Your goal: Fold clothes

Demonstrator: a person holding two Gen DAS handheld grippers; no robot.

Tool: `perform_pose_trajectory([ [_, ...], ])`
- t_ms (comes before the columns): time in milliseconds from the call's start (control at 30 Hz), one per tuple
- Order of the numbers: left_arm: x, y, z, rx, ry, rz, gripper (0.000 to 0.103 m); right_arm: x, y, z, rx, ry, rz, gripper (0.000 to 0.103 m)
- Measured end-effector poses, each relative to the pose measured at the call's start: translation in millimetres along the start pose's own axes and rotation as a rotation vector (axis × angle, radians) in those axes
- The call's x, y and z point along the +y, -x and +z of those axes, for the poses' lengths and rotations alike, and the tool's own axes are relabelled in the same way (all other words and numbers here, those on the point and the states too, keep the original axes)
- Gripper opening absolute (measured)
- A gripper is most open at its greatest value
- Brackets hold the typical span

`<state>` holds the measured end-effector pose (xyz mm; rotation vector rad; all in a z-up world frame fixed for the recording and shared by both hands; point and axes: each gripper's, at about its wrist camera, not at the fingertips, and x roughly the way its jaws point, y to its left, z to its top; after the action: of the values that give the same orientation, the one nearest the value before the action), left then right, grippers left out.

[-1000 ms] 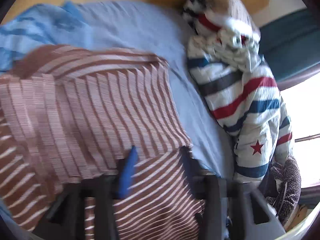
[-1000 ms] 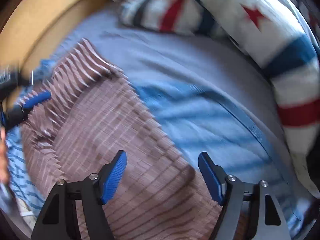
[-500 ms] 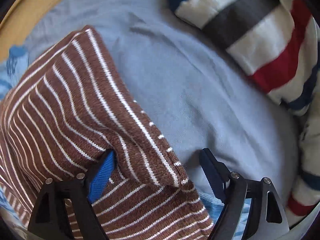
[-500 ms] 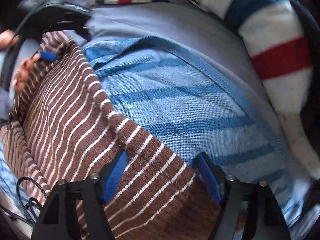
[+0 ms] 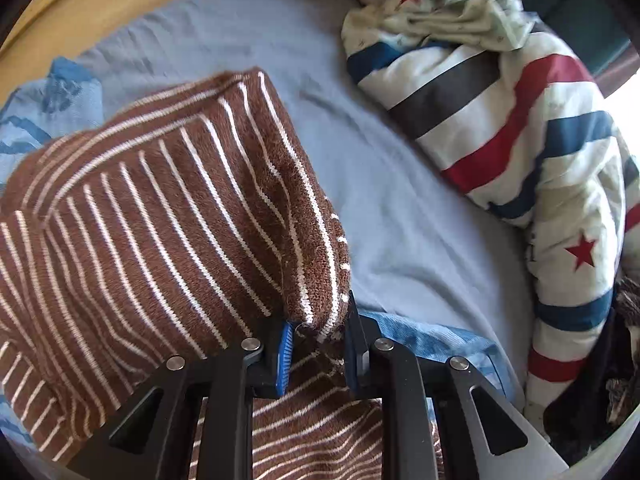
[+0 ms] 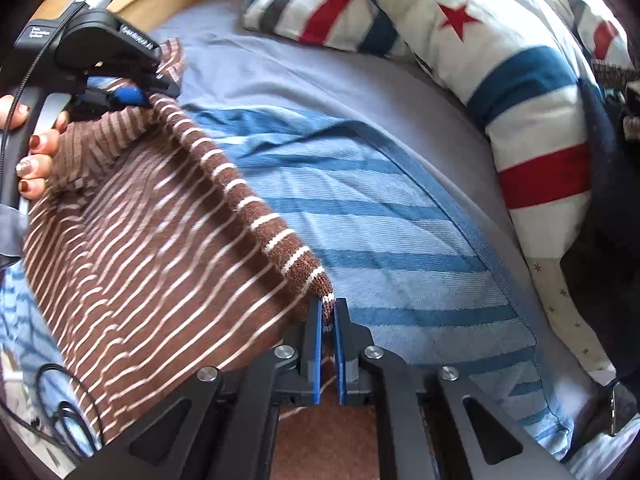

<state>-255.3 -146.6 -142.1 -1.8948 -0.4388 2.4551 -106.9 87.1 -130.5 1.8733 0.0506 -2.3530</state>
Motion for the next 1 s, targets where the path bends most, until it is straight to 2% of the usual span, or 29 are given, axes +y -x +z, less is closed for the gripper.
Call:
perform_pose_trajectory([
  [167,14.4,43.9,-12.9,-0.075,0.033,-0.086,0.02,36.5,9.5,-18.7,0.028,0.062,0.127,0.007],
  [267,30.8,72.2,-25.5,-0.113,0.031,-0.104,0.02,63.6,12.7,-31.2,0.051,0.099,0.217,0.007],
  [367,76.4,106.8,-50.4,-0.163,0.044,-0.138,0.02,90.7,15.9,-43.7,0.074,0.136,0.306,0.006],
  [467,128.5,127.3,-79.5,-0.211,0.104,-0.148,0.02,117.8,19.1,-56.1,0.097,0.173,0.395,0.006],
  [600,182.9,117.1,-107.3,-0.21,0.224,-0.153,0.02,155.5,6.9,-68.9,0.15,0.232,0.5,0.007],
  [733,226.7,95.9,-137.6,-0.196,0.334,-0.161,0.02,184.6,-13.6,-89.8,0.227,0.313,0.513,0.007],
  [900,256.9,67.5,-151.8,-0.18,0.449,-0.229,0.019,202.6,-48.3,-101.9,0.279,0.352,0.482,0.007],
  [1000,254.3,67.7,-152.6,-0.197,0.454,-0.249,0.019,200.2,-38.4,-101.6,0.269,0.353,0.5,0.007],
])
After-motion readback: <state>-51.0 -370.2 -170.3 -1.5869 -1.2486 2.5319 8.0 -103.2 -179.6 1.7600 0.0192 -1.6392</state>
